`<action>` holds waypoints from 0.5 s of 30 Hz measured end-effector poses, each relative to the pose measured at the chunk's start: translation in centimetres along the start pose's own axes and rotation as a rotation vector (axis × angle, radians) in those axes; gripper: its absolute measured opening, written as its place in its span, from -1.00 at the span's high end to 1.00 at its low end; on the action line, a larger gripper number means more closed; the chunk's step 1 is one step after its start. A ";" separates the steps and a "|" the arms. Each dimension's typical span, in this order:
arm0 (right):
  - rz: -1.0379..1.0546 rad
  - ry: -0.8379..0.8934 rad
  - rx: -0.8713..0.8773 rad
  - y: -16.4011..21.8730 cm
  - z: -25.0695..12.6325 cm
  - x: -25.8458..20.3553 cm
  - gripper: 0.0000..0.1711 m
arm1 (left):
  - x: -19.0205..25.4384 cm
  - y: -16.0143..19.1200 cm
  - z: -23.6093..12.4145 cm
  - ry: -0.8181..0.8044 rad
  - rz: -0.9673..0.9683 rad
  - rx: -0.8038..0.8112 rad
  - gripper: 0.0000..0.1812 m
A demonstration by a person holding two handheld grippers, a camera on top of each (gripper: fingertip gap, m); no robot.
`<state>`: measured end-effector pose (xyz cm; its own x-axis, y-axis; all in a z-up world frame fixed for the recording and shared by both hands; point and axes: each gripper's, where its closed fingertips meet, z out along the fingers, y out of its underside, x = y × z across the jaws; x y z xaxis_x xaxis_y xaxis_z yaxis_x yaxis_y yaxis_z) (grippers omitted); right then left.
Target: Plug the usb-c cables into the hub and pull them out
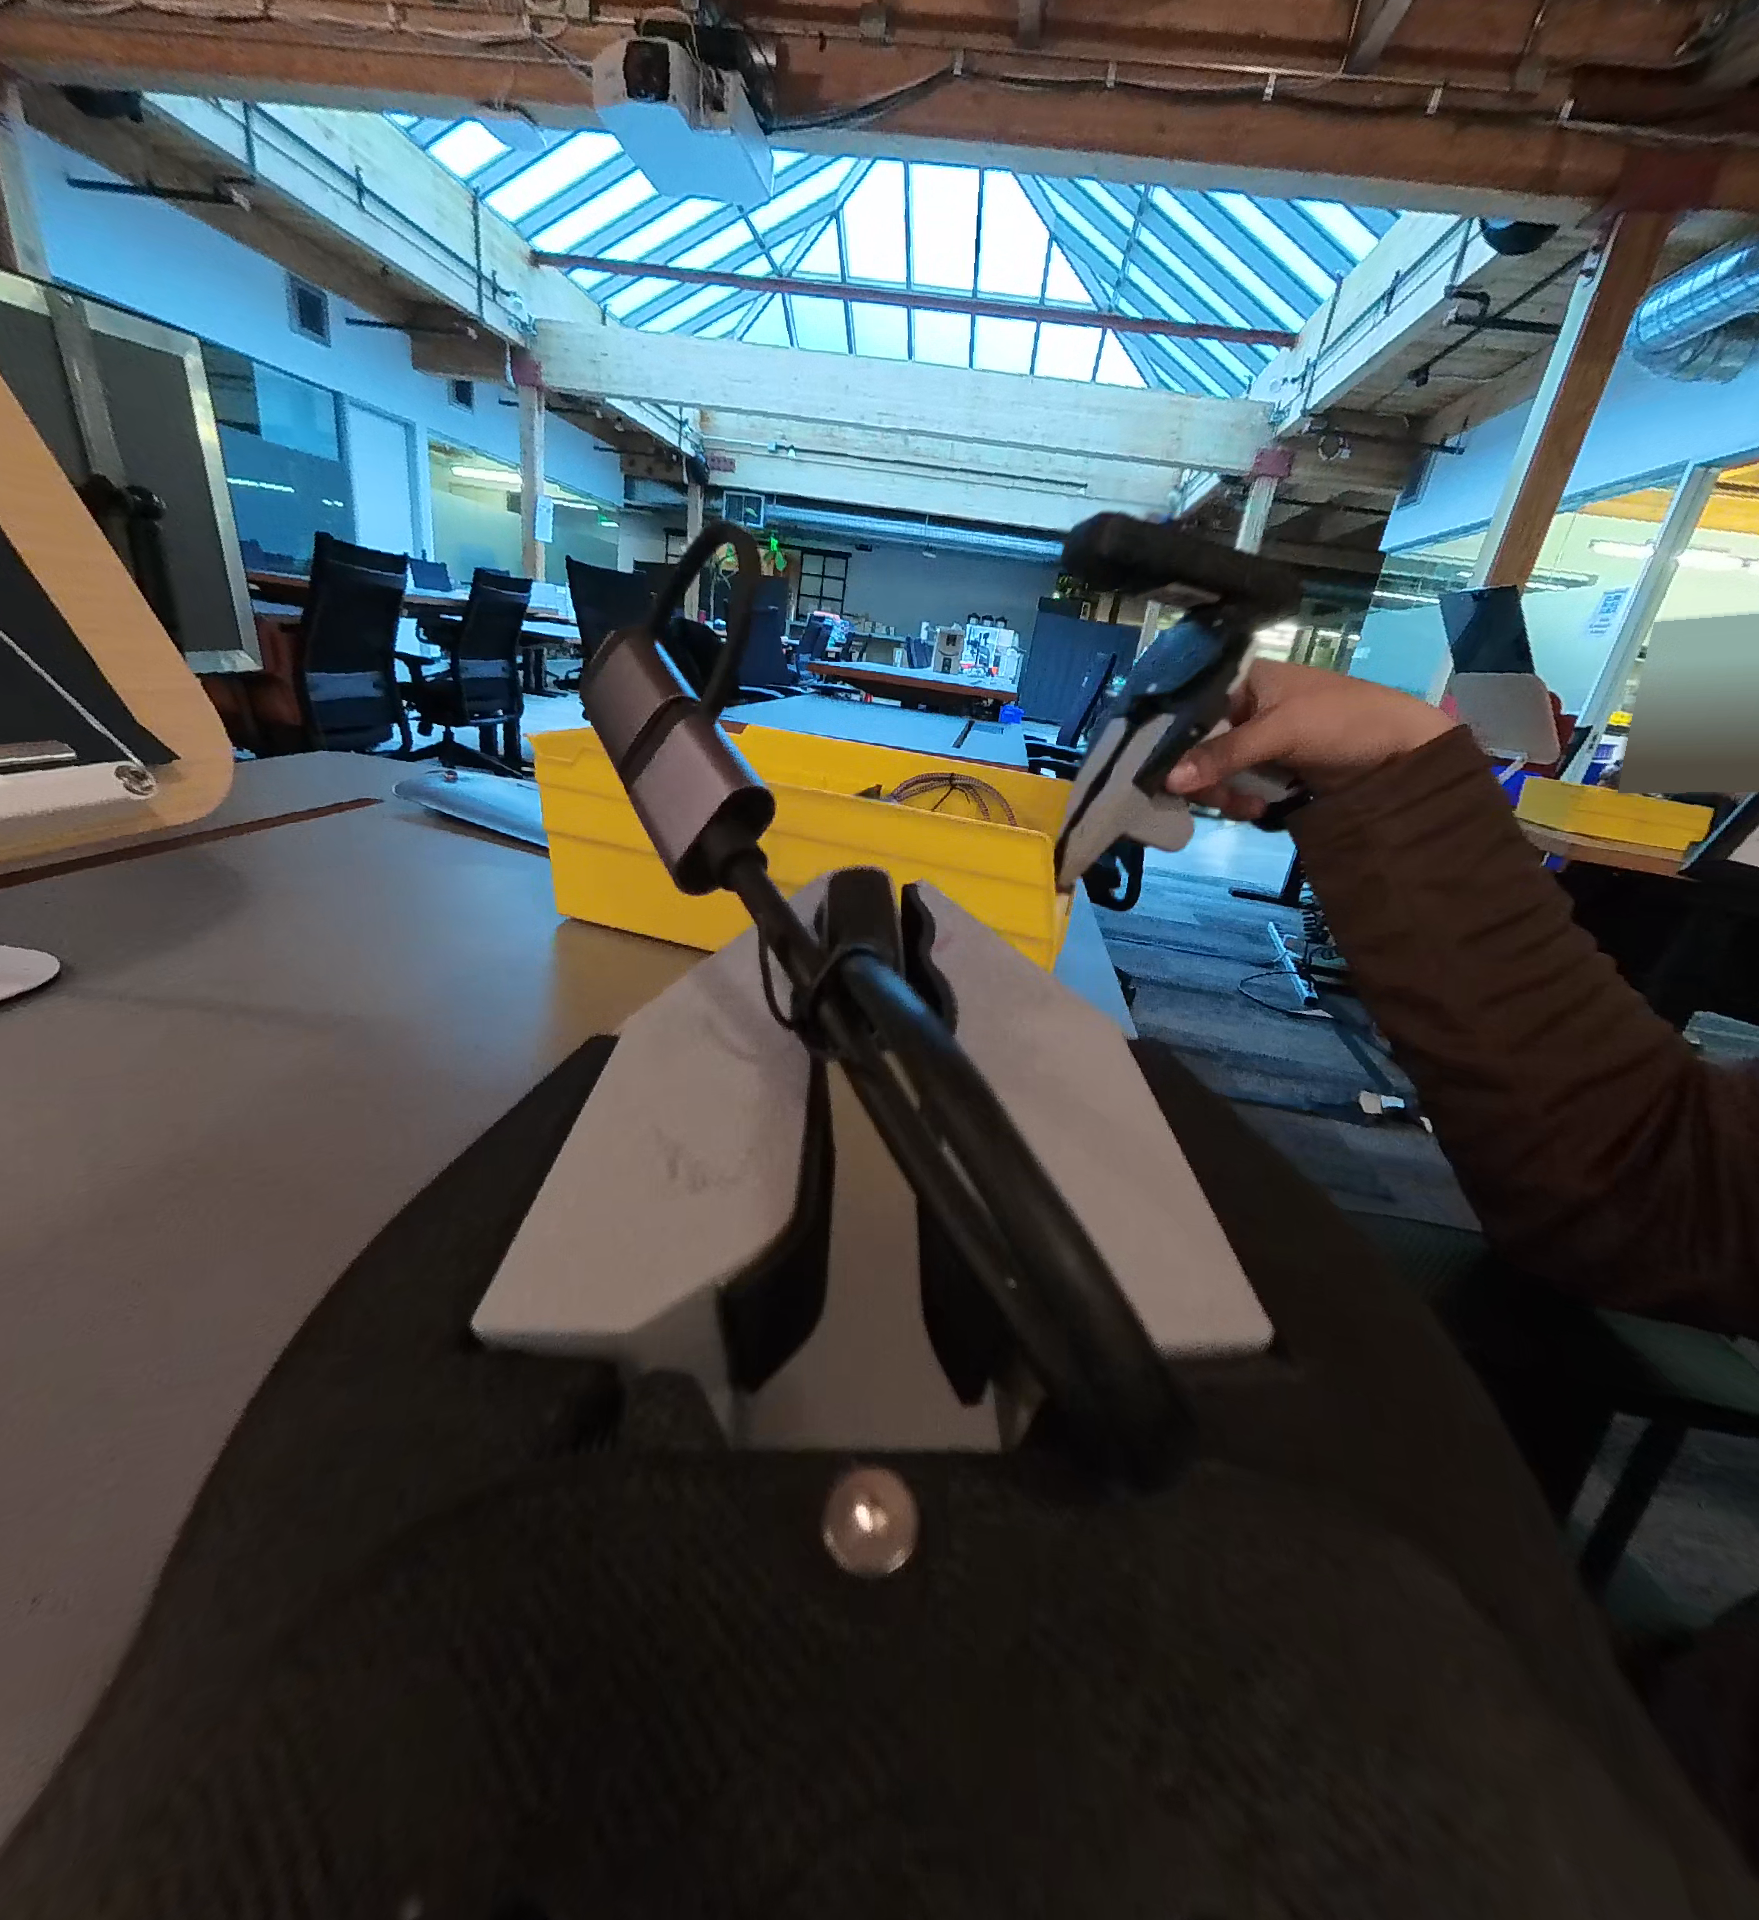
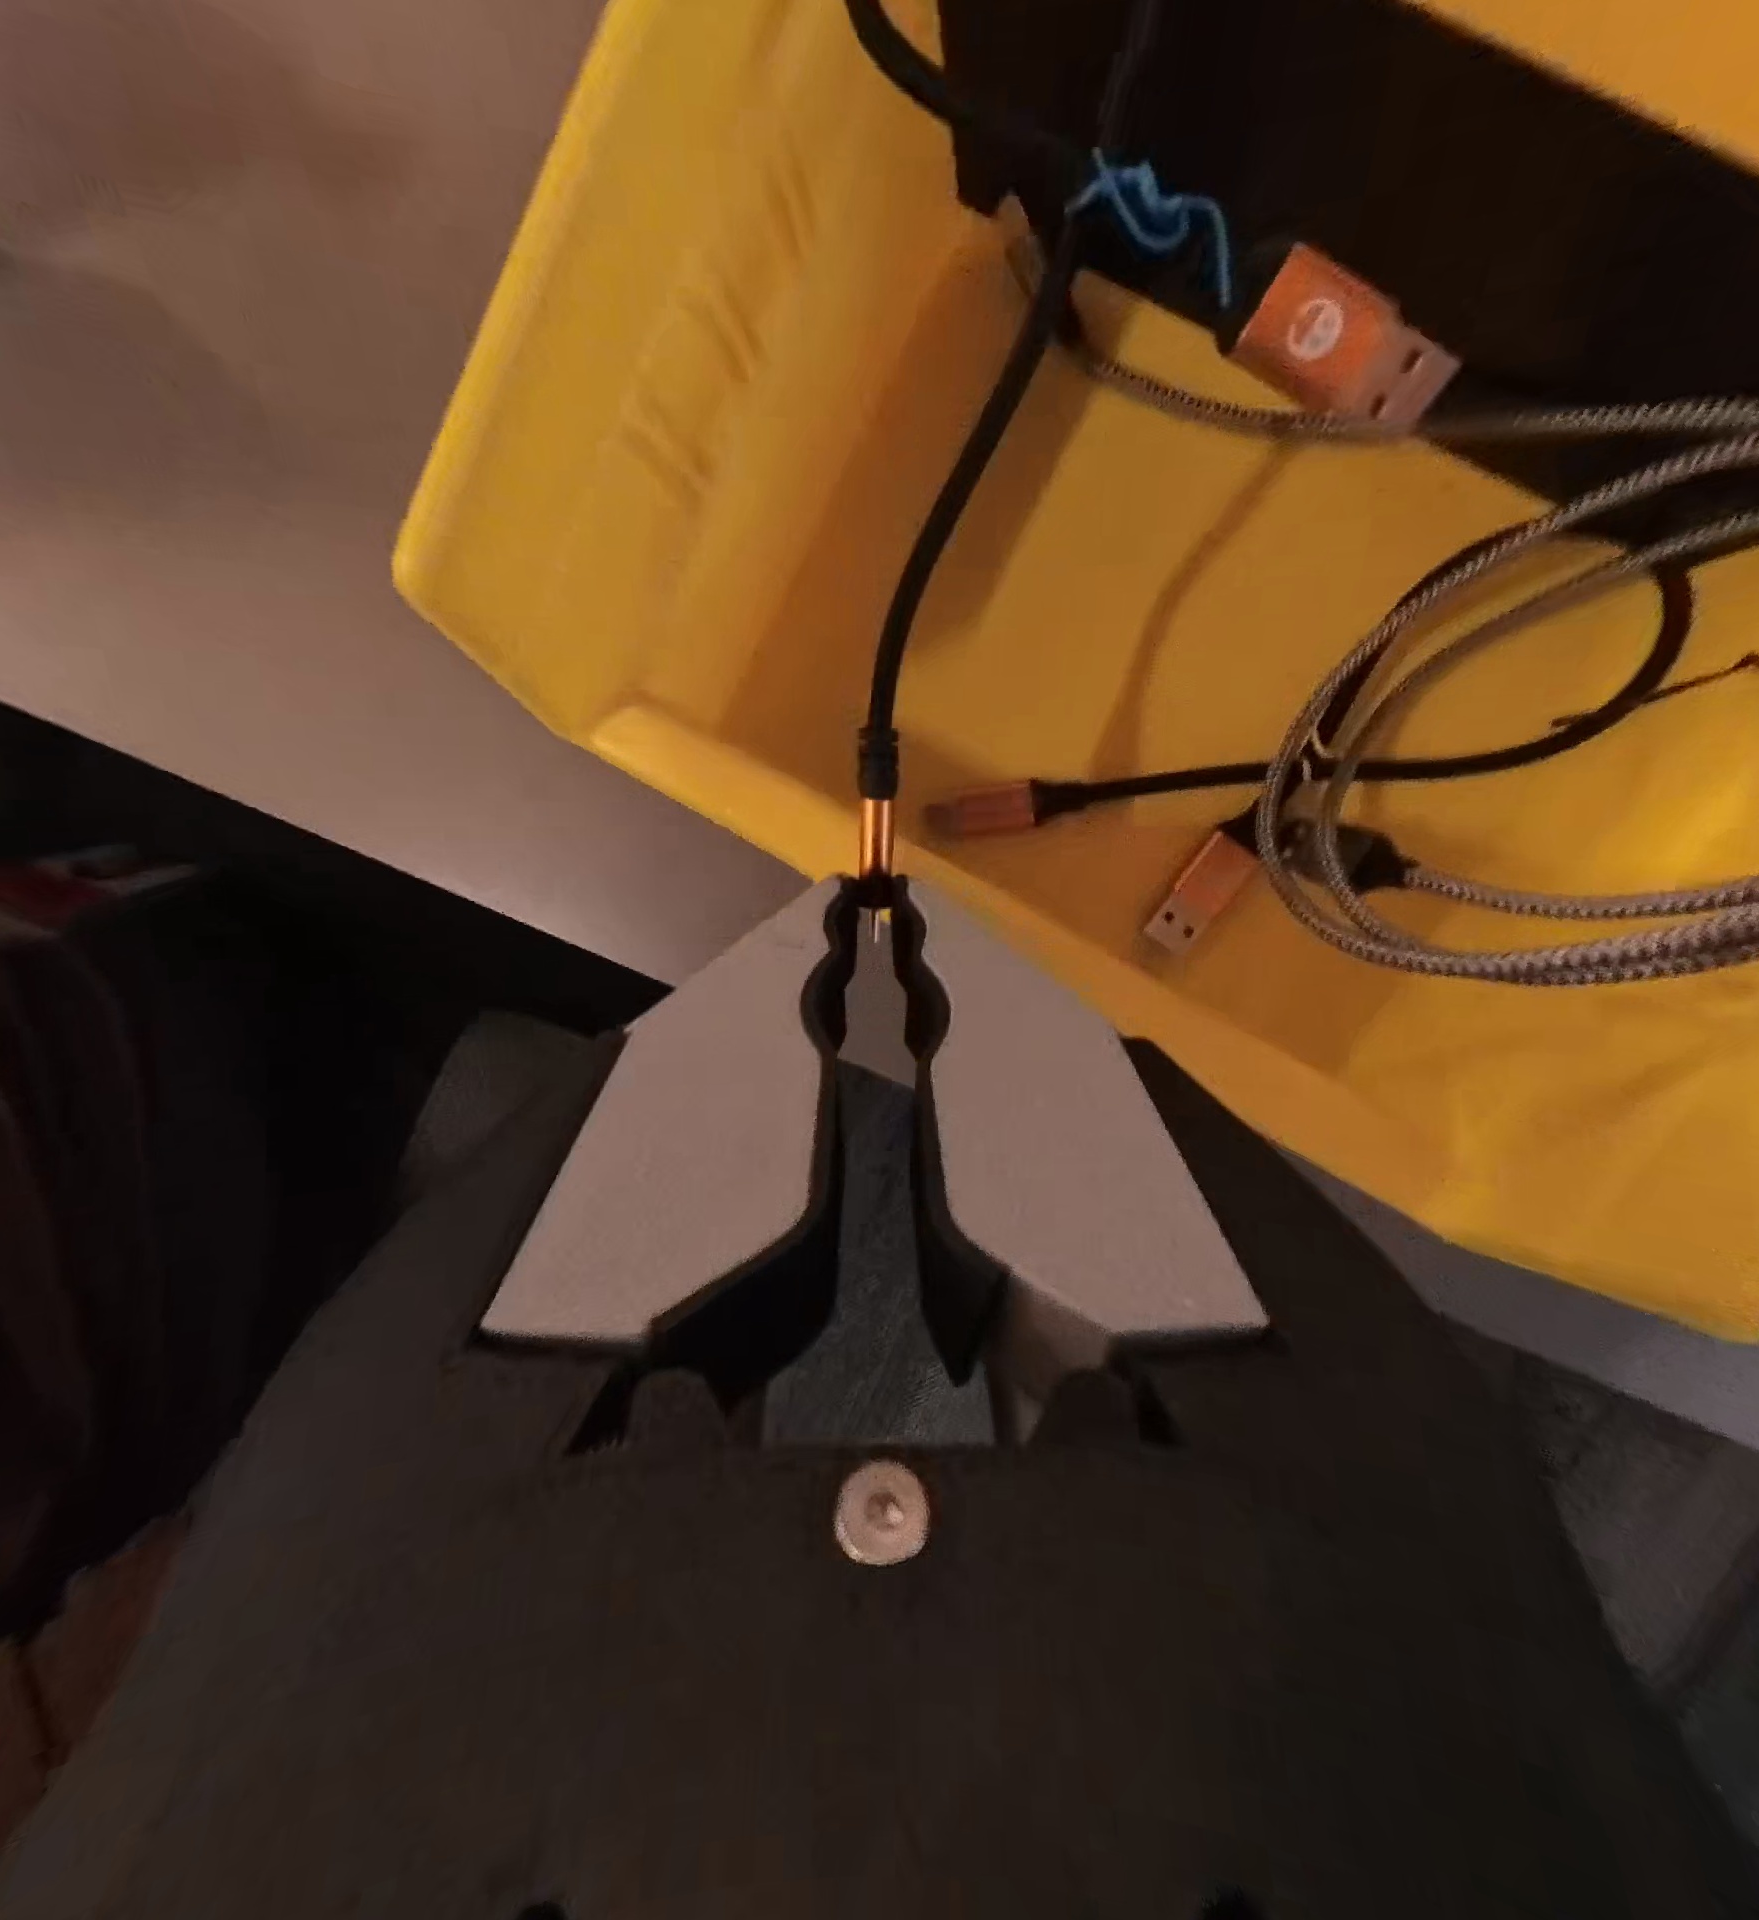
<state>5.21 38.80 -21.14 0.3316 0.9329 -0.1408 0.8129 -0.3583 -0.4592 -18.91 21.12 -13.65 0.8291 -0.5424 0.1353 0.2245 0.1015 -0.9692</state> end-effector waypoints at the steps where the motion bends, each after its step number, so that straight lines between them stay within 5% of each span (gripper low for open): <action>1: 0.015 -0.013 -0.002 0.1 -0.2 -0.1 0.96 | 0.0 0.0 0.0 0.000 0.001 0.001 0.92; 9: -0.067 0.063 0.361 -3.5 -7.8 -2.9 0.96 | -0.2 -0.2 -0.1 -0.003 -0.012 0.009 0.92; 15: -0.081 0.124 0.356 -4.6 -6.3 -1.2 0.96 | -0.1 -0.2 -0.2 -0.009 -0.001 0.011 0.92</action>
<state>4.06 39.10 -13.30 0.3465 0.9380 0.0057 0.6288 -0.2277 -0.7435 -19.17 20.97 -13.48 0.8332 -0.5355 0.1383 0.2310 0.1097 -0.9668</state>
